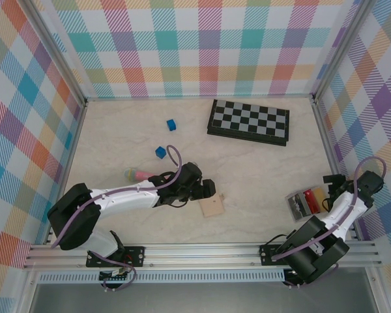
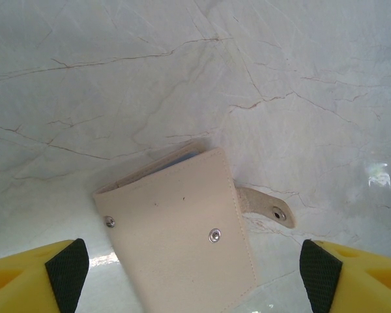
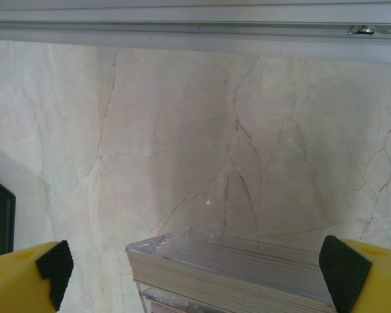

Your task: Put the credit cards into the card holder

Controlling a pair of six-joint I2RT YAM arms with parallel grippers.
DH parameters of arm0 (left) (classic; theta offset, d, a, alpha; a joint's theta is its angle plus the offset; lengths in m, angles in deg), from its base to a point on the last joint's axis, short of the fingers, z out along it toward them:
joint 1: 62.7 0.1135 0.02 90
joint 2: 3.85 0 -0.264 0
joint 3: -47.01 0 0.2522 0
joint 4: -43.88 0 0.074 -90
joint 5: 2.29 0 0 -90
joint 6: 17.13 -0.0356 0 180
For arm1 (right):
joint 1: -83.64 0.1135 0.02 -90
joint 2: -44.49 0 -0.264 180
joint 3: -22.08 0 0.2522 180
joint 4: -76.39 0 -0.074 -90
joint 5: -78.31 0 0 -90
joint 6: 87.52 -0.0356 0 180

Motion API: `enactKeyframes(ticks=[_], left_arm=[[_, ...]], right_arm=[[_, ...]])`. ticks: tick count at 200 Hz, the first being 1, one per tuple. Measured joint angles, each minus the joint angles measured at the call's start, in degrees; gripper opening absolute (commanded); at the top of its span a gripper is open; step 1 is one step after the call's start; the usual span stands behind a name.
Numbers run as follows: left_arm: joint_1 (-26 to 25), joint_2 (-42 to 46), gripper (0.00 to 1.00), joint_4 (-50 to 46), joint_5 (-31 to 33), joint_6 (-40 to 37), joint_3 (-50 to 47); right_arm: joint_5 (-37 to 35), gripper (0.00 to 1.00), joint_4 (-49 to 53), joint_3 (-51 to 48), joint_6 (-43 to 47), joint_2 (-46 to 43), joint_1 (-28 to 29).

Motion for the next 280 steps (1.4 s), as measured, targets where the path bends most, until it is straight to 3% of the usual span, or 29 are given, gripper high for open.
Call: enactKeyframes(ticks=[43, 111, 180, 211, 280], left_arm=[[0.0, 0.0, 0.87, -0.3, 0.0, -0.9, 0.4], [0.0, 0.0, 0.87, -0.4, -0.6, -1.1, 1.1], [0.0, 0.0, 0.87, -0.4, -0.7, -1.1, 1.1], [0.0, 0.0, 0.87, -0.4, -1.0, -1.1, 1.1], [0.0, -0.3, 0.87, -0.4, -1.0, -1.0, 1.6]], right_arm=[[1.4, 1.00, 0.6, -0.9, 0.0, -2.5, 0.6], [-7.3, 1.00, 4.2, 1.3, 0.5, -3.8, 0.8], [0.5, 1.00, 1.6, -2.1, -0.5, -1.3, 2.6], [2.3, 1.00, 0.3, -3.3, -3.7, -1.3, 8.9], [0.9, 1.00, -2.6, -3.1, -15.3, -1.3, 33.8]])
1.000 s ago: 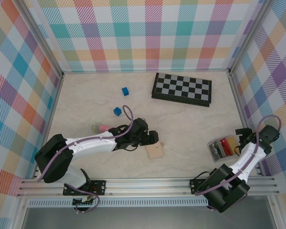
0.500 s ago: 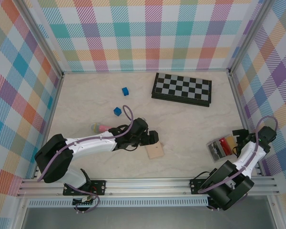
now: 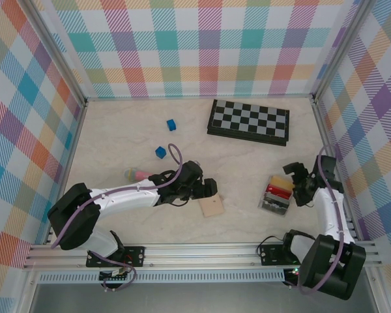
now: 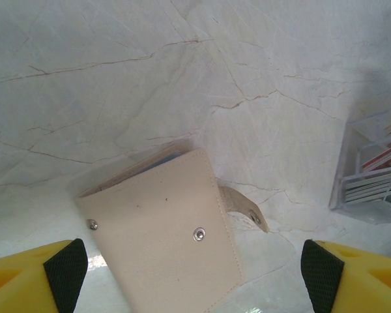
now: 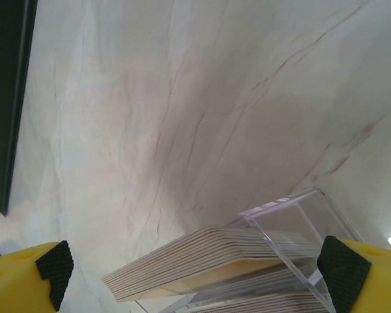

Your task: Put the credit cards into the card holder

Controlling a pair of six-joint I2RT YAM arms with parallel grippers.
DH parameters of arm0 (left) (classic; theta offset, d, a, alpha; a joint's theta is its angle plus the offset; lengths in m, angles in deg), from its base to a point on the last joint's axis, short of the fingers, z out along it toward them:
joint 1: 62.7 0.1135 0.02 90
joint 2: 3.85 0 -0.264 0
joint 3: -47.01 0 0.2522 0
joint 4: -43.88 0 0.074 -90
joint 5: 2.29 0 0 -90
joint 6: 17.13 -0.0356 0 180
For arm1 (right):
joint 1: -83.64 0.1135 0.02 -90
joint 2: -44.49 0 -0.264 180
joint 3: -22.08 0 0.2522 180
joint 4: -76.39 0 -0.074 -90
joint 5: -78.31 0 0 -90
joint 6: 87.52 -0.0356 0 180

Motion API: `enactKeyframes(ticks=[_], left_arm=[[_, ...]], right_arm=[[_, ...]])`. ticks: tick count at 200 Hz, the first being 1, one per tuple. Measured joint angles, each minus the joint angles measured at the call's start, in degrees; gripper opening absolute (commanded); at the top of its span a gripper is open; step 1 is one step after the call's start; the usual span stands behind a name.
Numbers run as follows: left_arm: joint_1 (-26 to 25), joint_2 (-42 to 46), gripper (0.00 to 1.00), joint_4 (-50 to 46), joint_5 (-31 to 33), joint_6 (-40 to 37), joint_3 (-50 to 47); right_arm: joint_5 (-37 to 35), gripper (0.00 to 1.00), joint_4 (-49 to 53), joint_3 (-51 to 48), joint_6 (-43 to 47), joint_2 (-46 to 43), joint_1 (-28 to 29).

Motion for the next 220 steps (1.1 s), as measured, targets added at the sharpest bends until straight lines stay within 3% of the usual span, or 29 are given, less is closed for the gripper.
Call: enactKeyframes(ticks=[17, 58, 136, 181, 220], left_arm=[[0.0, -0.2, 0.88, 0.0, 0.0, 0.0, 0.5], [0.0, -0.2, 0.88, 0.0, 0.0, 0.0, 0.6], [0.0, -0.2, 0.88, 0.5, -0.7, 0.0, 1.2], [0.1, -0.2, 0.88, 0.8, -1.5, 0.1, 1.3], [1.0, -0.2, 0.88, 1.4, -2.2, 1.2, 1.3]], right_arm=[[-1.9, 1.00, 1.7, 1.6, -0.2, 0.6, 2.8], [-6.4, 1.00, 4.9, 2.5, 3.6, -0.8, 3.1], [0.6, 1.00, 6.3, -5.3, 4.9, -7.8, 4.9], [2.7, 1.00, 2.8, -7.4, -1.9, -9.7, 13.2], [2.3, 1.00, -3.3, -7.4, -11.0, -3.9, 23.4]])
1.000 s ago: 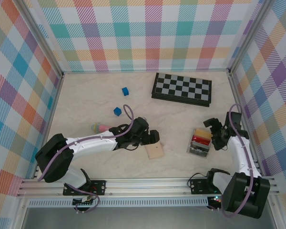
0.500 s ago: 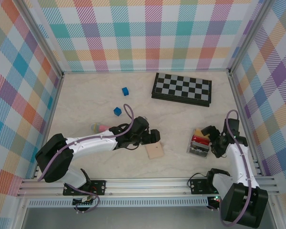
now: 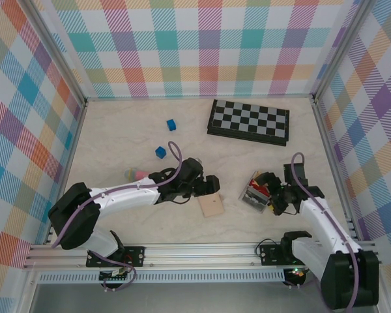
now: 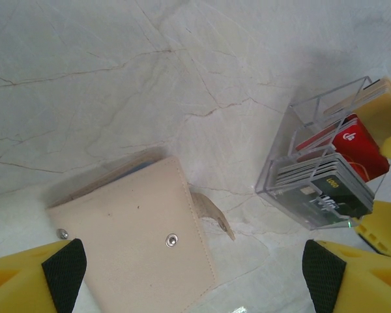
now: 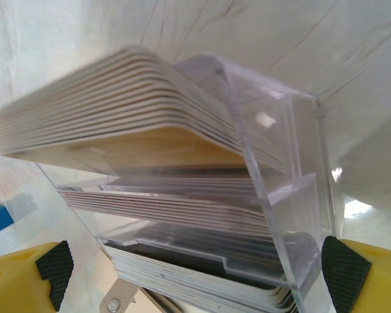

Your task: Put the credit cards into the card holder

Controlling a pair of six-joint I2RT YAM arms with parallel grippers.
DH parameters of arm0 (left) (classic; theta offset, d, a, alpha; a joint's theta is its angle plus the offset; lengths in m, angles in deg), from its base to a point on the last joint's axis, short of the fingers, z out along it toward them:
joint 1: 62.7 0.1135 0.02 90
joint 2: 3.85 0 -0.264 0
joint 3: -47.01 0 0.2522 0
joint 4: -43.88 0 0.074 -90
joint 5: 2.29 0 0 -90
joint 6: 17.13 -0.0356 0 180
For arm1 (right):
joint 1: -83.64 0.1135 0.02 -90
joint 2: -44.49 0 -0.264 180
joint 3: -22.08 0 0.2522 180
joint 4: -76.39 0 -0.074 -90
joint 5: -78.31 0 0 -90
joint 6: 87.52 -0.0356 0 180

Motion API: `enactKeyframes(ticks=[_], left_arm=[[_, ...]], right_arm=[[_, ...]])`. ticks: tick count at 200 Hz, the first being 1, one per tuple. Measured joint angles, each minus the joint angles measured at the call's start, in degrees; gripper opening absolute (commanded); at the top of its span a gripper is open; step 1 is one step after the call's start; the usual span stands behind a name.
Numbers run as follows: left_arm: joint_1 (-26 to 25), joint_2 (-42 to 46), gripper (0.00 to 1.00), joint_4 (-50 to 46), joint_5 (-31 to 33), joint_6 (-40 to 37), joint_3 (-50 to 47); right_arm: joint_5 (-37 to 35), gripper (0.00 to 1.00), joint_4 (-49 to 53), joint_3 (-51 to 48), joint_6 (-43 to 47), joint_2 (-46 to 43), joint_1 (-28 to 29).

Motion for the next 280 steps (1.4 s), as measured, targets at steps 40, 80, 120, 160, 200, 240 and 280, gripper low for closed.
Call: enactKeyframes(ticks=[40, 80, 120, 160, 200, 240, 280], left_arm=[[3.2, 0.0, 0.87, 1.9, -1.3, 2.7, -0.2], [5.7, 0.2, 0.87, 2.5, -1.3, 5.1, -1.4], [6.9, 1.8, 0.87, 2.4, -1.1, 5.8, -2.4], [8.2, 4.3, 0.88, 2.1, -0.8, 6.2, -2.6], [8.9, 5.6, 0.88, 1.9, -0.1, 6.2, -3.7], [9.5, 6.9, 0.91, 0.7, 0.7, 5.9, -4.7], [10.9, 6.4, 0.98, 2.2, 0.4, 4.9, -4.7]], right_arm=[[-1.0, 1.00, -4.5, 3.4, -5.8, 9.3, 7.3], [-1.2, 1.00, -8.2, 9.1, -7.4, 17.2, 11.9], [-0.9, 1.00, -11.3, 15.4, -7.2, 25.8, 14.2], [-0.4, 1.00, -11.9, 24.3, -3.0, 35.5, 14.7], [0.8, 1.00, -12.3, 28.8, 1.8, 39.8, 15.1], [-6.0, 0.95, -4.5, 29.4, 11.4, 32.9, 15.9], [-10.2, 0.74, 2.0, 34.9, 27.0, 27.4, 16.2]])
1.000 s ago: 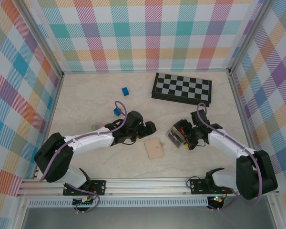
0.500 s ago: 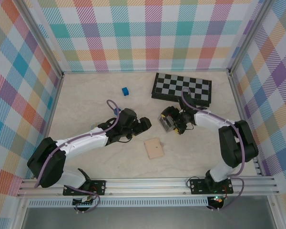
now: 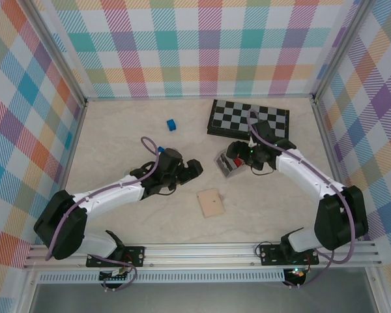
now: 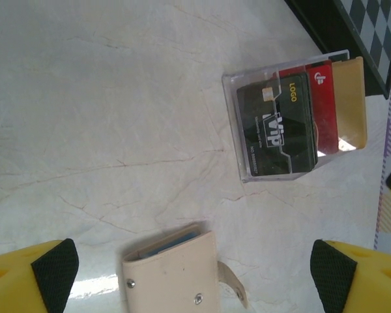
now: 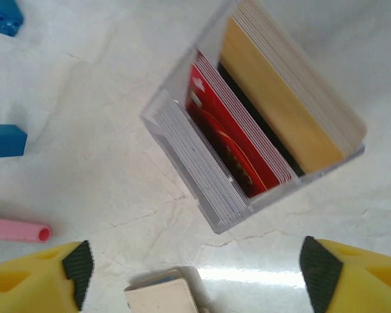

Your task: Put the credit cards into the card holder

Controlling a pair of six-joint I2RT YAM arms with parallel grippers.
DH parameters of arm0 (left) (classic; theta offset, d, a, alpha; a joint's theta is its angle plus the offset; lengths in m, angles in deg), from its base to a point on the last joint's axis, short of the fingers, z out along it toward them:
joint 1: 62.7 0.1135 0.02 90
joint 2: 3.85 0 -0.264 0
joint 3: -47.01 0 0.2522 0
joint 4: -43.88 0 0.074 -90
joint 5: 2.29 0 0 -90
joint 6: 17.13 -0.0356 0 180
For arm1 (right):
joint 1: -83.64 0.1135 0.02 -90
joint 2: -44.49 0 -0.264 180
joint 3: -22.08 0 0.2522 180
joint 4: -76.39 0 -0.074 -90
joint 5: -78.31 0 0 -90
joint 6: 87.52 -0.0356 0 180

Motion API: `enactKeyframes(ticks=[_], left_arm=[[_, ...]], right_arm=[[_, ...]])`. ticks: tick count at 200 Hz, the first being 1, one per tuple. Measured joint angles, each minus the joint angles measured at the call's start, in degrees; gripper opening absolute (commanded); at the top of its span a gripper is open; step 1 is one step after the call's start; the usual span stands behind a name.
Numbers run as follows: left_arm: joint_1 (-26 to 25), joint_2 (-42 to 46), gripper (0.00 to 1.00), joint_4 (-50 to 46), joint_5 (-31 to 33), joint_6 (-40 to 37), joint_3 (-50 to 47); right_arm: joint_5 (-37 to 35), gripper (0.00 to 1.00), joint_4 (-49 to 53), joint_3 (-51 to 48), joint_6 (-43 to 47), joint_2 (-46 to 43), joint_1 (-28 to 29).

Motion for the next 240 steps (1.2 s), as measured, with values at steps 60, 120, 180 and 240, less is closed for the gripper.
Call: enactKeyframes(ticks=[60, 120, 180, 240], left_arm=[[1.6, -4.4, 1.00, 3.2, -1.9, 0.0, 0.0], [1.6, -4.5, 1.00, 5.8, -2.8, 1.5, -0.6], [1.6, -4.5, 1.00, 6.2, -2.8, 1.7, -0.7], [1.7, -4.5, 1.00, 6.1, -2.7, 1.7, -1.2]], right_arm=[[-10.4, 0.58, 7.3, 14.4, 16.0, 14.1, 6.9], [-21.1, 0.56, 11.7, 18.3, 21.4, 24.0, 10.4], [-23.4, 0.57, 12.7, 20.4, 23.5, 27.1, 11.4], [-29.8, 0.53, 13.2, 21.7, 24.1, 29.2, 12.1]])
